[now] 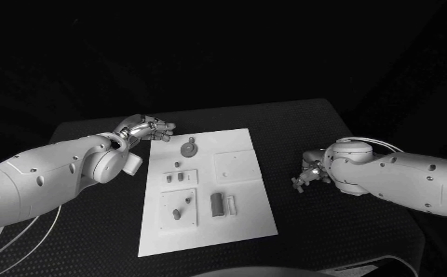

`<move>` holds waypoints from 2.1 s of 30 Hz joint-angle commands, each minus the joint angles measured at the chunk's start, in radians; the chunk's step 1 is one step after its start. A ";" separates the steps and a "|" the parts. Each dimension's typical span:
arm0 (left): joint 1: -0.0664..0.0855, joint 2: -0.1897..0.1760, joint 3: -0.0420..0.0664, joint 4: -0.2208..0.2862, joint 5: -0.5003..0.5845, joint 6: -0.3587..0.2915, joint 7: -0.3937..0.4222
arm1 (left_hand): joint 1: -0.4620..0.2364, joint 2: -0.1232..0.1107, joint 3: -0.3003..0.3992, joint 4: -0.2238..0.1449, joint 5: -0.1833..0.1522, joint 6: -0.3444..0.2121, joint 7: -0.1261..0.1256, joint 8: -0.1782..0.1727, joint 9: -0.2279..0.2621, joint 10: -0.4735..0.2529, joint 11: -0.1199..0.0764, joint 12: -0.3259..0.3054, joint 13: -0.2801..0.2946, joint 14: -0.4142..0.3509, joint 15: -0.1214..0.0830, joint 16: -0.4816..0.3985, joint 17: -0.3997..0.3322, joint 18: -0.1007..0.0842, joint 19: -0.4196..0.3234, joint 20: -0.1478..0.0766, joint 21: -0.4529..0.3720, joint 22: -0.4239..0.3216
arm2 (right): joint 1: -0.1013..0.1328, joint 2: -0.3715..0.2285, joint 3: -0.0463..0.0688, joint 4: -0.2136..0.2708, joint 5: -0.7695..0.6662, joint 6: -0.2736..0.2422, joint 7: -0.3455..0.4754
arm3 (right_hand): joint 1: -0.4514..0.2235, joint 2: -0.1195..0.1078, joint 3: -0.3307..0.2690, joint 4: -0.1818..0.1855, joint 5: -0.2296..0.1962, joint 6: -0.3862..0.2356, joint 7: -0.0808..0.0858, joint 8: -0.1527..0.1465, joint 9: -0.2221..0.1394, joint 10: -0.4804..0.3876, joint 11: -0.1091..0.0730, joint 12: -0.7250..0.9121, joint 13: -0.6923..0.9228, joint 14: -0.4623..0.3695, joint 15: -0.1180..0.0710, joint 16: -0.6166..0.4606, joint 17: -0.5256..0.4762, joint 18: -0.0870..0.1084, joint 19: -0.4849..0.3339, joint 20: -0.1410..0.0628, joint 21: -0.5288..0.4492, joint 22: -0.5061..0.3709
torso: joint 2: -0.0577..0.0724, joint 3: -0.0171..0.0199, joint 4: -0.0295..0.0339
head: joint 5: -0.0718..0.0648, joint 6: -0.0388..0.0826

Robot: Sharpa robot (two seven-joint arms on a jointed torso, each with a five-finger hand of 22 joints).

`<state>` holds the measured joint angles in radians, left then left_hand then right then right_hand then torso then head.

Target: Assemble the parts on the task board

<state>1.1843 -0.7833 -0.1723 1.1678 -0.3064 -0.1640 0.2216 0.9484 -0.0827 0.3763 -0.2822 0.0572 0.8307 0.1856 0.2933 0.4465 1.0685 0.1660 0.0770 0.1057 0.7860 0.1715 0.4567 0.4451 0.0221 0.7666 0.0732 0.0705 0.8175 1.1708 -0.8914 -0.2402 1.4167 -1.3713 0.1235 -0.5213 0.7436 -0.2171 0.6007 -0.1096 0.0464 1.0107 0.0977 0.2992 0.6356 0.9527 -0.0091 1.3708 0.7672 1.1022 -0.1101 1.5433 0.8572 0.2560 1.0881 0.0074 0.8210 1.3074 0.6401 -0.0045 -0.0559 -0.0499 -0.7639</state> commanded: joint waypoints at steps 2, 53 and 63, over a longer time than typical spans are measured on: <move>0.001 0.001 0.001 0.002 0.000 0.014 0.012 | -0.003 -0.004 -0.006 -0.002 -0.003 0.004 -0.003 0.006 0.000 0.008 -0.001 -0.004 0.002 -0.002 0.002 -0.007 0.002 0.007 -0.006 0.000 0.000 -0.001 | -0.011 0.019 0.000 -0.010 -0.022 0.027 0.000 | -0.006 -0.006 0.000 0.010 0.003 -0.007 0.001 -0.001 -0.001 0.002 0.000 -0.004 0.001 -0.001 -0.001 0.006 0.001 0.006 -0.003 -0.006 0.006 0.018 | -0.001 0.0002 -0.0007 | 0.003 -0.007; 0.001 -0.009 0.001 0.014 0.000 0.019 0.005 | -0.002 -0.002 -0.008 -0.003 -0.003 0.002 -0.001 0.006 -0.001 0.008 -0.001 -0.004 0.002 -0.002 0.002 -0.008 0.003 0.008 -0.006 0.000 0.000 -0.001 | -0.065 0.092 -0.008 -0.073 -0.046 0.035 -0.013 | 0.244 0.166 -0.018 -0.181 0.003 -0.004 0.006 -0.009 -0.015 0.008 0.005 -0.001 0.013 -0.007 0.009 0.021 0.001 0.006 -0.023 0.009 0.034 0.018 | -0.002 -0.0015 -0.0033 | 0.002 -0.039; 0.001 -0.010 0.001 0.014 0.000 0.018 0.004 | -0.002 -0.002 -0.008 -0.003 -0.003 0.003 -0.001 0.006 -0.001 0.008 -0.001 -0.004 0.002 -0.002 0.002 -0.008 0.004 0.008 -0.006 0.000 0.000 -0.001 | -0.048 0.049 -0.005 -0.010 0.062 -0.034 -0.008 | 0.178 0.209 -0.019 -0.177 0.003 0.031 -0.008 0.001 -0.020 0.034 -0.009 -0.002 0.017 0.017 -0.005 0.024 -0.005 0.006 0.000 -0.002 0.041 0.015 | -0.002 -0.0021 -0.0043 | 0.001 -0.035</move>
<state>1.1845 -0.7938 -0.1723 1.1789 -0.3064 -0.1576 0.2186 0.9484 -0.0827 0.3735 -0.2849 0.0572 0.8306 0.1856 0.2932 0.4467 1.0685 0.1660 0.0770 0.1060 0.7861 0.1715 0.4530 0.4473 0.0221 0.7667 0.0732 0.0706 0.8174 1.1330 -0.8414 -0.2357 1.3895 -1.3929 0.0949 -0.5415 0.9305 -0.0061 0.5809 -0.2896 0.0465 1.0346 0.0893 0.2966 0.6606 0.9677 -0.0060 1.3670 0.7831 1.1060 -0.1070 1.5636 0.8536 0.2538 1.0798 0.0056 0.8552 1.3079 0.6382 -0.0058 -0.0594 -0.0489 -0.8005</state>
